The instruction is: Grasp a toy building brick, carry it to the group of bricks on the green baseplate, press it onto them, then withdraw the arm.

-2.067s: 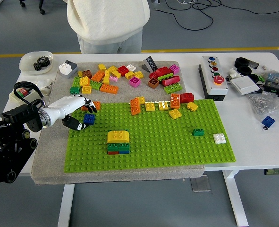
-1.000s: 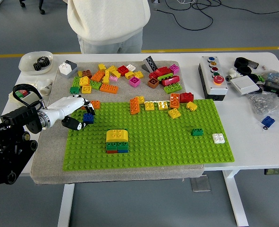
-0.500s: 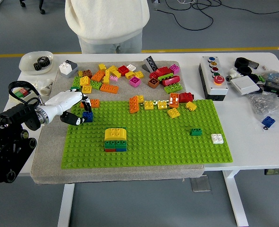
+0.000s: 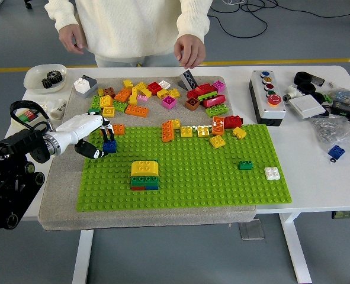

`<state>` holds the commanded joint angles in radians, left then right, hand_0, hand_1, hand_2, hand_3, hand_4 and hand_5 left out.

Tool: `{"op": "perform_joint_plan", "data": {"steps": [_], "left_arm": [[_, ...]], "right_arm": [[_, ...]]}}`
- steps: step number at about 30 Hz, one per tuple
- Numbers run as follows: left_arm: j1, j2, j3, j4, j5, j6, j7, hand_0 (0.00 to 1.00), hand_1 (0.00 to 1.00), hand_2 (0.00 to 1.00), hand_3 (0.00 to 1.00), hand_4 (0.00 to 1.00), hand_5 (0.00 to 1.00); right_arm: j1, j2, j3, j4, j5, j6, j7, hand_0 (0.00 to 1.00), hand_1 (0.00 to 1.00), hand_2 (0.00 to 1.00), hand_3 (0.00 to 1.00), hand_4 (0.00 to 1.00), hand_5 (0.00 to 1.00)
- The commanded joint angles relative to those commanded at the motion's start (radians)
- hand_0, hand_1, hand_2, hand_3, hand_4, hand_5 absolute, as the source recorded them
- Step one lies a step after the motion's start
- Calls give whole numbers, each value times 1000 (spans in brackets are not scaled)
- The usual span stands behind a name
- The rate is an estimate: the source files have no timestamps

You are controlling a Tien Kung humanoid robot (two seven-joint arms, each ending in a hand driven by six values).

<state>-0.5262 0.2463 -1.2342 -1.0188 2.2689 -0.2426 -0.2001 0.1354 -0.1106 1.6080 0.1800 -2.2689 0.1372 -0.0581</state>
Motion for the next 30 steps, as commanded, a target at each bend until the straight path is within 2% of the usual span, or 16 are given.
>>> {"op": "perform_joint_plan", "data": {"steps": [2,7,8,13,14,30], "left_arm": [[0,0,-6,-6,0,-4,2,998,725,468,498,760,2],[7,-2,-21,-19,0,-9,8,998,725,468,498,760,2],[7,-3,-22,-20,0,-9,9,998,733,479,501,651,2],[13,-6,-33,-36,0,-13,18,998,733,479,501,651,2],[14,-7,-35,-38,0,-14,19,998,736,483,507,610,2],[15,-4,-41,-46,0,-12,33,998,737,488,509,595,2]], "right_arm": [[3,0,0,0,0,1,0,748,649,728,632,895,480],[2,1,1,0,0,2,-2,748,649,728,632,895,480],[2,1,1,0,0,2,-2,748,649,728,632,895,480],[0,-1,2,0,0,1,-2,748,649,728,632,895,480],[0,-2,2,0,0,1,-2,747,649,728,632,895,480],[1,-2,-2,0,0,2,-1,748,649,728,633,895,480]]}}
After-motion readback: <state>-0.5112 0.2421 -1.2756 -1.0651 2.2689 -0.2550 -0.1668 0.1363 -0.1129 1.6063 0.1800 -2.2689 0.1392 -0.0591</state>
